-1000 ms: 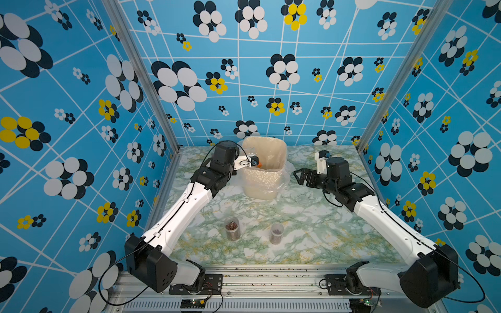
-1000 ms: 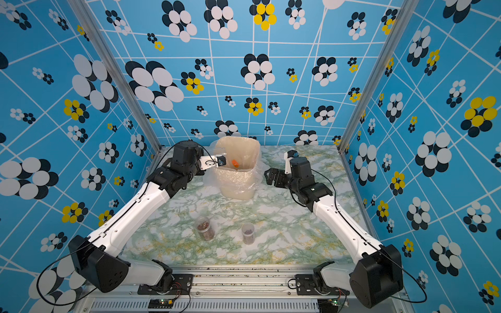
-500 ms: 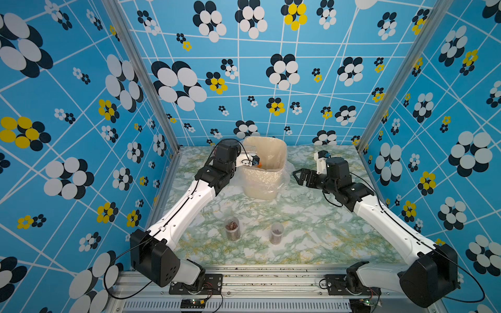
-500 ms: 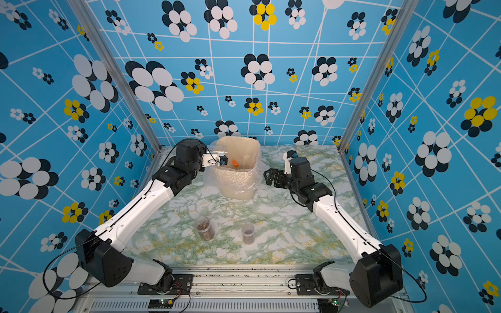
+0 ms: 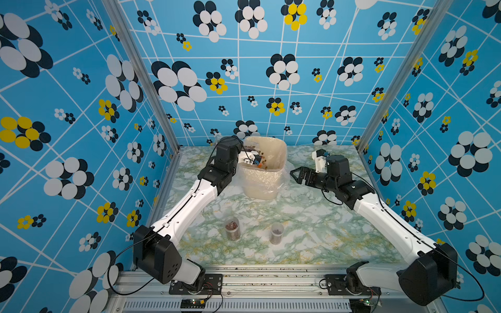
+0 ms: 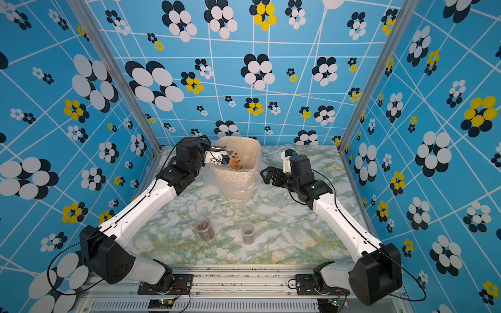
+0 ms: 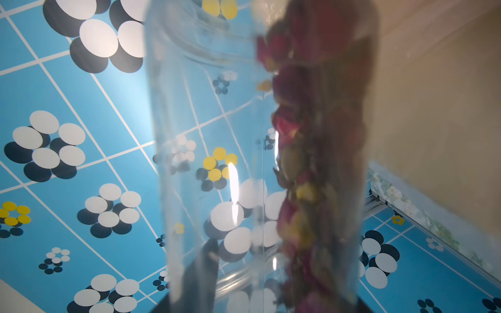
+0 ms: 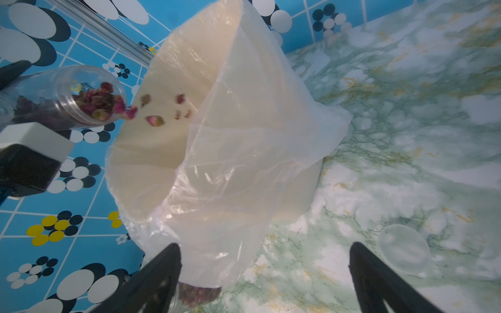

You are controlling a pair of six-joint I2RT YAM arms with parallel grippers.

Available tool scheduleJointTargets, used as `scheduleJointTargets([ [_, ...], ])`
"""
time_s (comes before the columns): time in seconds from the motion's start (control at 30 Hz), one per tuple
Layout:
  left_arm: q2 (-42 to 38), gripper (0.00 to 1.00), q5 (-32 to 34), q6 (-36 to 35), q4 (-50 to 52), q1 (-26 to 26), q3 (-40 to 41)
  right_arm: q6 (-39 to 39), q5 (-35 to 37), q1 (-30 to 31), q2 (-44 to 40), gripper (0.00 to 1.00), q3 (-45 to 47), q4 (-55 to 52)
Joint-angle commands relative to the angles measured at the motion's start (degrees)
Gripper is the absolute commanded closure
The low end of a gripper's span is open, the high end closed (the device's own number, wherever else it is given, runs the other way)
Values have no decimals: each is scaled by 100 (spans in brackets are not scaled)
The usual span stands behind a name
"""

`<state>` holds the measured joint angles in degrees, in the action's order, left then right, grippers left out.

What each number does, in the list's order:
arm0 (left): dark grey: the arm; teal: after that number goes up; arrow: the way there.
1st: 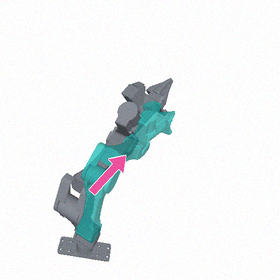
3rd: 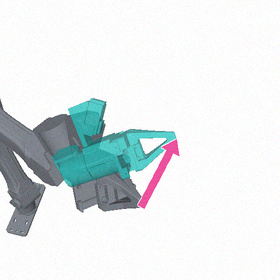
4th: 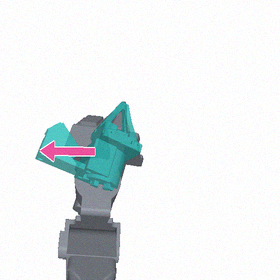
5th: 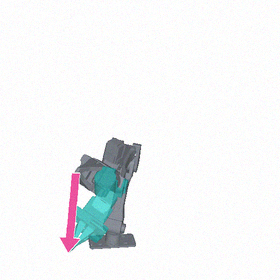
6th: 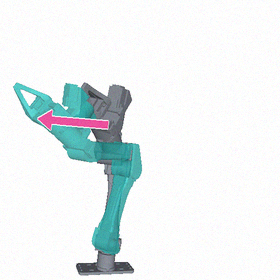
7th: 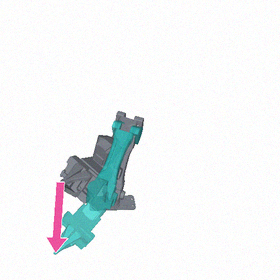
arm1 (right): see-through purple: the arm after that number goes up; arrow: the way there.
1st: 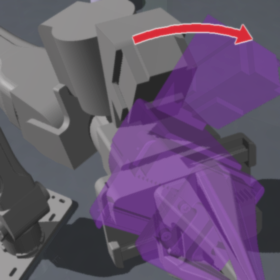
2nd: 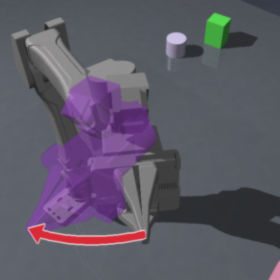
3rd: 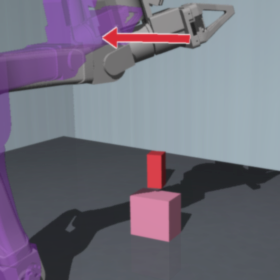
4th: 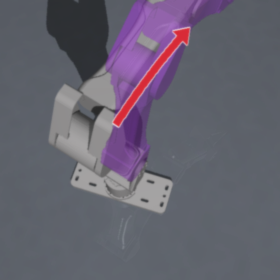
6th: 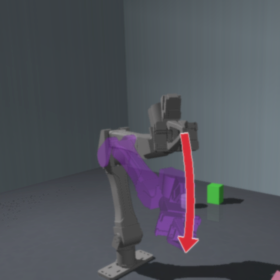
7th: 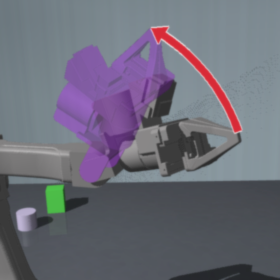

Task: Empty the moldy dried flower tea in the jars
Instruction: Pour the moldy dried flower tea into the trash bin.

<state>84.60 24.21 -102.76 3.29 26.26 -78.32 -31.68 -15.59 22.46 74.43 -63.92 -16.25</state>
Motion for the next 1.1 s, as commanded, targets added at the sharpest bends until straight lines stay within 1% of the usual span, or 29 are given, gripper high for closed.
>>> scheduleJointTargets([
  [0.0,88,92,-200,-569,-323,-40,140,-292,-367,-31,37,1,-238,-97],
  [0.13,127,92,-297,-723,-438,-66,192,-541,-696,-31,32,1,-318,35],
  [0.37,230,92,-572,-1192,-1091,-195,428,-1190,-1303,-31,66,1,-373,641],
  [0.53,337,92,-714,-1352,-1556,-278,513,-1626,-1669,-32,106,1,-448,1052],
  [0.8,408,92,-916,-1466,-1972,-293,563,-1534,-1653,-31,36,1,-636,769],
  [0.9,387,92,-953,-1327,-1952,-296,546,-1319,-1516,-31,-4,1,-806,407],
  [0.97,352,92,-961,-1115,-1806,-299,516,-1279,-1455,-31,-10,1,-887,338],
  [1.03,306,92,-1008,-748,-1652,-312,482,-1362,-1487,-31,38,1,-973,383],
  [1.07,265,92,-1025,-445,-1502,-306,434,-1431,-1535,-23,91,1,-1028,431],
])
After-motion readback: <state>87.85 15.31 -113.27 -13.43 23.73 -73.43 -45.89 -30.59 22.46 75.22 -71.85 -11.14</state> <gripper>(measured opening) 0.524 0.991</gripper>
